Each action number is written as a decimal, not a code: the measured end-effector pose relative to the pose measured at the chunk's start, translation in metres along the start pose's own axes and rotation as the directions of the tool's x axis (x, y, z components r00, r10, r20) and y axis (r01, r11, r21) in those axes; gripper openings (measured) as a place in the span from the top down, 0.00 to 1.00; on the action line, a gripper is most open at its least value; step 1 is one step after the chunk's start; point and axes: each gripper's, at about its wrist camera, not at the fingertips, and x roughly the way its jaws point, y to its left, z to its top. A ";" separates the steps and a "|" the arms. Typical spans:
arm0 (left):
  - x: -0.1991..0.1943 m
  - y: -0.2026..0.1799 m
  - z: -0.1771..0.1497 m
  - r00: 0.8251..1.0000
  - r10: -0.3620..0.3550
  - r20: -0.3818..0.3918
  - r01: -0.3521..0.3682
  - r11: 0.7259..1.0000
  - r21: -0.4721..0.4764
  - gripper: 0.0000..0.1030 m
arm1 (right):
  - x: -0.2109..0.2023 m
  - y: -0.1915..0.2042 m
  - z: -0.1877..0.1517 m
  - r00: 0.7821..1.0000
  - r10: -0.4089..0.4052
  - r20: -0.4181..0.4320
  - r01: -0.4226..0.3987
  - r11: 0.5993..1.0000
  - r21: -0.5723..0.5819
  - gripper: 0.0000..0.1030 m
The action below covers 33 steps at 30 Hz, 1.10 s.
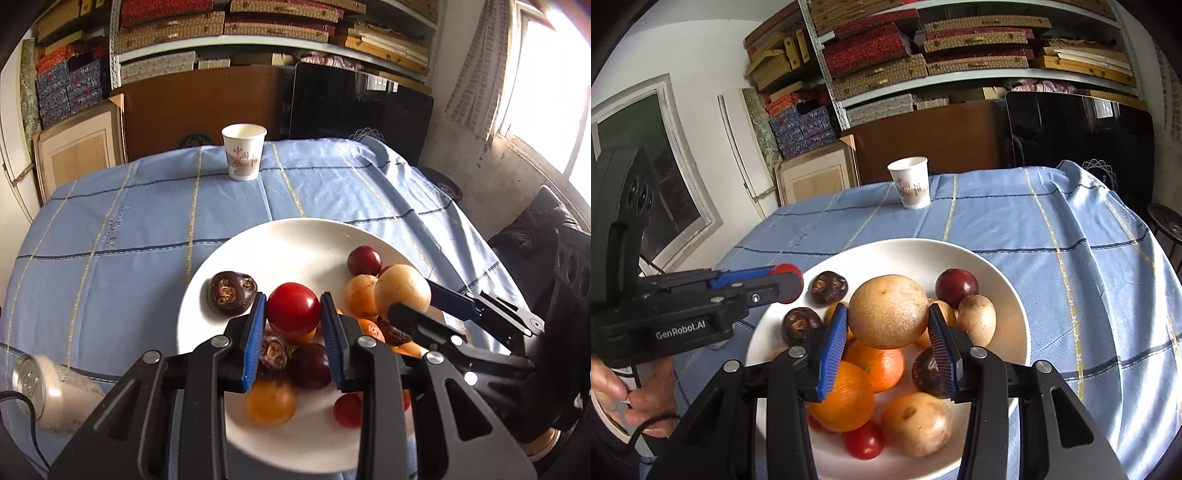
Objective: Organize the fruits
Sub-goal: 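Carry the tomato and potato over the white plate and open both grippers, then move the right gripper to a yellow-orange fruit and grasp it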
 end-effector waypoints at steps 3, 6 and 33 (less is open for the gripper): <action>-0.003 0.002 0.000 0.999 0.025 0.028 -0.024 0.999 -0.029 0.30 | -0.010 0.001 0.001 1.000 -0.005 0.026 0.006 1.000 -0.016 0.50; -0.021 0.002 -0.004 0.998 0.022 0.063 -0.020 0.999 -0.029 0.27 | -0.029 0.006 -0.001 0.998 0.014 0.060 -0.012 0.999 -0.036 0.48; -0.142 0.068 -0.140 0.903 0.356 0.240 -0.300 0.923 -0.240 0.05 | -0.048 0.100 -0.103 0.964 0.166 -0.207 -0.204 0.962 -0.179 0.13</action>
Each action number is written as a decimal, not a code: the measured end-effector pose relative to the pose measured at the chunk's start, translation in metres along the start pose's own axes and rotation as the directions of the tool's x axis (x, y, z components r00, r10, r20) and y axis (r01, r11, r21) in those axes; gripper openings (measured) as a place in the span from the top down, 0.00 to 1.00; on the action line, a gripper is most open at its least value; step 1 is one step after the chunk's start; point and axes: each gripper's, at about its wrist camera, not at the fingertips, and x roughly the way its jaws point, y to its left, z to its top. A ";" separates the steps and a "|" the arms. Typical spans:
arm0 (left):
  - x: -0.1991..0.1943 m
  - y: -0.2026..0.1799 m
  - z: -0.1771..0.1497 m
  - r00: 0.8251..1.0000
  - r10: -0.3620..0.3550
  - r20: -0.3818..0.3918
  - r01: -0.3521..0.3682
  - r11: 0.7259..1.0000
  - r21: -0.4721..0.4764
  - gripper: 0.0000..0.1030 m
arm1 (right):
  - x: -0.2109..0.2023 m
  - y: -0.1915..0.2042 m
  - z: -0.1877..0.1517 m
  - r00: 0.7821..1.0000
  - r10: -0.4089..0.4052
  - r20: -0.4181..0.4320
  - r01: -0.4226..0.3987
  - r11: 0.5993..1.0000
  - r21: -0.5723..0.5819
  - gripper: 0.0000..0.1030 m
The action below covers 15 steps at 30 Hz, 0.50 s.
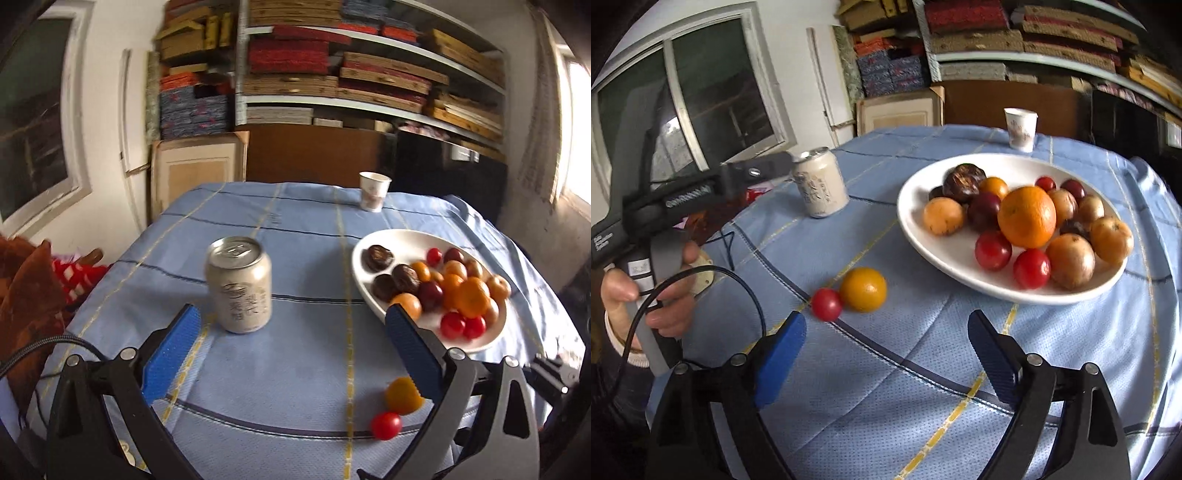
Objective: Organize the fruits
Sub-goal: 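Move the right gripper to a yellow-orange fruit and grasp it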
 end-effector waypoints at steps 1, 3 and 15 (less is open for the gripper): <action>0.001 0.004 0.001 1.000 0.002 -0.007 -0.002 1.000 -0.016 0.05 | 0.001 -0.003 0.000 1.000 0.011 -0.004 -0.011 1.000 0.028 0.13; 0.000 0.008 0.001 1.000 0.003 -0.011 -0.003 0.999 -0.033 0.05 | 0.002 -0.005 -0.001 1.000 0.017 -0.002 -0.017 0.998 0.069 0.13; 0.000 0.016 0.000 1.000 -0.003 -0.026 0.001 0.998 -0.056 0.05 | 0.040 0.008 0.023 0.999 0.027 -0.026 -0.023 0.986 0.167 0.22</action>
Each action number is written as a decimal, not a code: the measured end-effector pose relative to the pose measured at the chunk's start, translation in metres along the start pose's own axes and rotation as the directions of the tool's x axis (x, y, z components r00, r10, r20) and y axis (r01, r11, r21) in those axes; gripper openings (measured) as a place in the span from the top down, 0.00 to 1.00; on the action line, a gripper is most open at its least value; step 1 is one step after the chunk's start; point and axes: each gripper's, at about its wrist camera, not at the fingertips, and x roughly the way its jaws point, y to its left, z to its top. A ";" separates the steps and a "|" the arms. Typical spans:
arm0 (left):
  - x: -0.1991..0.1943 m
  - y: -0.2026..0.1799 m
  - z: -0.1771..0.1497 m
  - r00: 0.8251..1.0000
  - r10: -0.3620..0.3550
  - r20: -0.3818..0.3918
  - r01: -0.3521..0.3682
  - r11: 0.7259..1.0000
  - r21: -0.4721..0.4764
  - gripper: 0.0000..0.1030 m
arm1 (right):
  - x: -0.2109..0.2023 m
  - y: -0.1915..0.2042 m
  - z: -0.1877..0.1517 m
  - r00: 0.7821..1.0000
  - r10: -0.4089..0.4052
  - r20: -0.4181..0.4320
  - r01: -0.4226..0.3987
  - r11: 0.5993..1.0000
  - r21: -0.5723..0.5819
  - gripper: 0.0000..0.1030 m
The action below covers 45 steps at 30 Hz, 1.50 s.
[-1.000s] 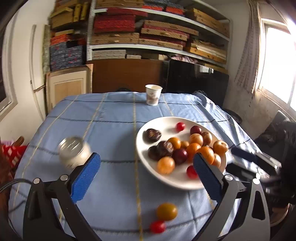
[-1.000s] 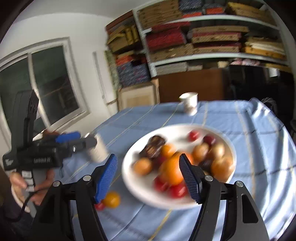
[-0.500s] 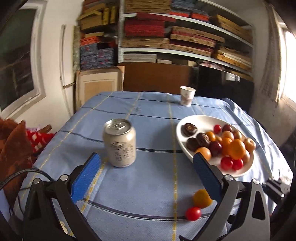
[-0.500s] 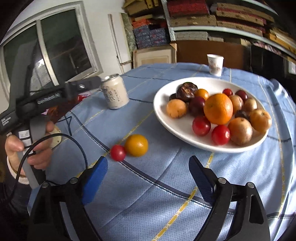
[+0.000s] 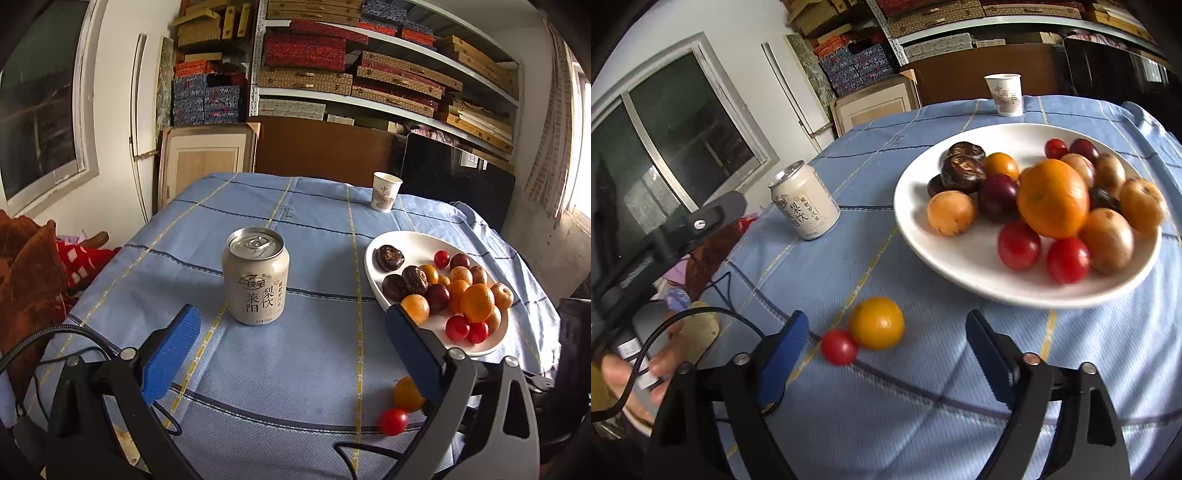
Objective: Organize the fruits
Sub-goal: 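Move the right gripper to a yellow-orange fruit and grasp it, then grasp the last red tomato with the left gripper while the right gripper holds its fruit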
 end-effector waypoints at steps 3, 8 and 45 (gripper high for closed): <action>-0.001 0.006 0.001 1.000 -0.006 -0.003 0.006 1.000 -0.023 0.05 | 0.011 0.006 0.004 1.000 -0.014 -0.021 0.013 1.000 -0.016 0.33; -0.001 0.015 0.001 1.000 -0.009 -0.012 0.008 0.998 -0.063 0.05 | 0.018 0.009 0.005 0.999 -0.022 -0.040 0.021 1.000 -0.017 0.43; 0.016 -0.049 -0.038 0.977 -0.142 -0.157 0.174 0.961 0.217 0.15 | -0.072 -0.056 -0.034 0.993 -0.056 0.101 0.048 0.996 0.076 0.63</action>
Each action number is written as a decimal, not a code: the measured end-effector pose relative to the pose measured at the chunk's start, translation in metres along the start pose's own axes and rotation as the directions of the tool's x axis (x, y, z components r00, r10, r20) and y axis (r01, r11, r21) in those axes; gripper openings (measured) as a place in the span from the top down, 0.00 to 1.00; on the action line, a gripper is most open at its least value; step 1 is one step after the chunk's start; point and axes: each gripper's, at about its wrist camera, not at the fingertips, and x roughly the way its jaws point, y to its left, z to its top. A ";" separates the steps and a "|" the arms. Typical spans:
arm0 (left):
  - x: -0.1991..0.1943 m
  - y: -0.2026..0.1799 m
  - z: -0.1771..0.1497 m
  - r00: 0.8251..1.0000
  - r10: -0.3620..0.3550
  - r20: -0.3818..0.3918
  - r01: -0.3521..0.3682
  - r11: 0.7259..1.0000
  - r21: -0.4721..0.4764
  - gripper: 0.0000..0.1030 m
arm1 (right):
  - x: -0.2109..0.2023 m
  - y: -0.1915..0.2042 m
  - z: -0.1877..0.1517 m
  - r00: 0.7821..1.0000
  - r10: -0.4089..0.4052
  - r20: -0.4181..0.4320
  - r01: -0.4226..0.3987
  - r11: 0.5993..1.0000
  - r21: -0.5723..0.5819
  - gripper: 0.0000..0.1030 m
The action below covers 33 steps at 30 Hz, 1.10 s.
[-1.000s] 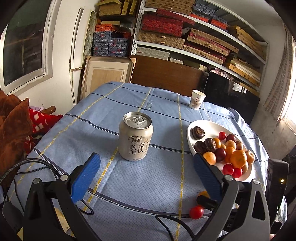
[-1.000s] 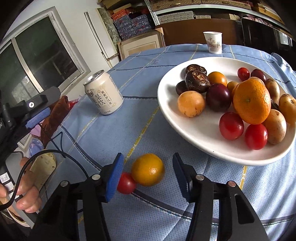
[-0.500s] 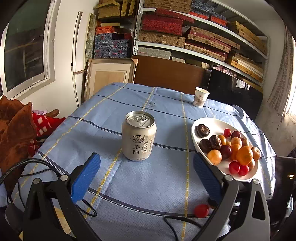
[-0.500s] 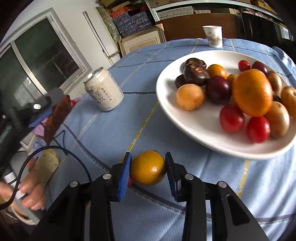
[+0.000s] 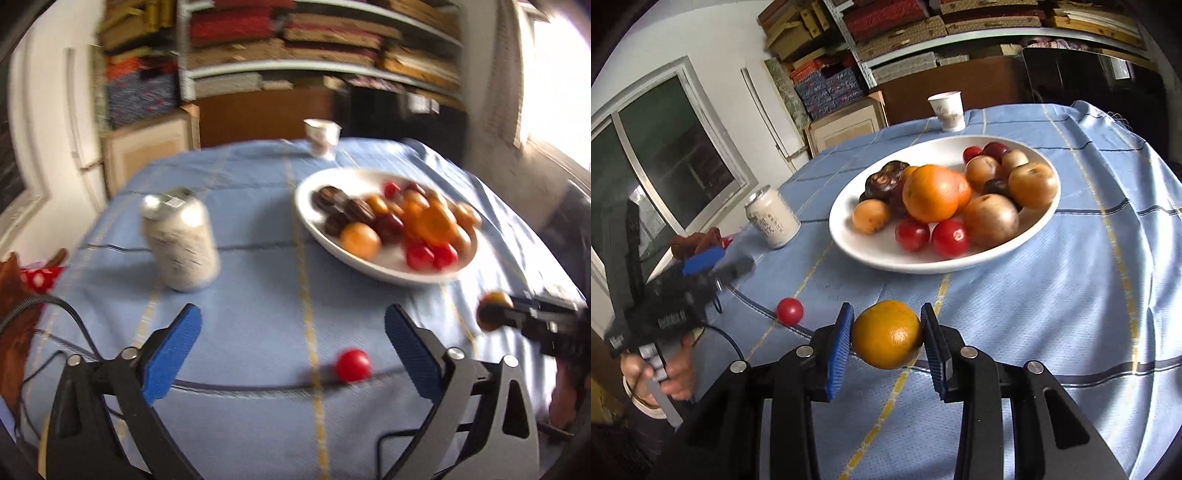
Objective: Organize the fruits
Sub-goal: 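Grasp the last red tomato with the left gripper while the right gripper holds its fruit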
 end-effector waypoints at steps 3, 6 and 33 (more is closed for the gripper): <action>0.011 -0.002 -0.005 0.993 -0.091 -0.072 0.091 0.996 -0.005 0.31 | 0.000 0.002 -0.001 1.000 -0.008 -0.005 0.008 1.000 -0.022 0.63; 0.014 -0.006 -0.010 0.989 -0.114 -0.093 0.116 0.993 0.016 0.37 | 0.001 0.006 -0.002 1.000 -0.005 -0.009 0.005 0.999 -0.043 0.63; 0.047 -0.022 -0.023 0.961 -0.153 -0.232 0.173 0.982 0.070 0.71 | -0.004 0.011 -0.006 1.000 -0.011 -0.004 0.010 0.998 -0.067 0.63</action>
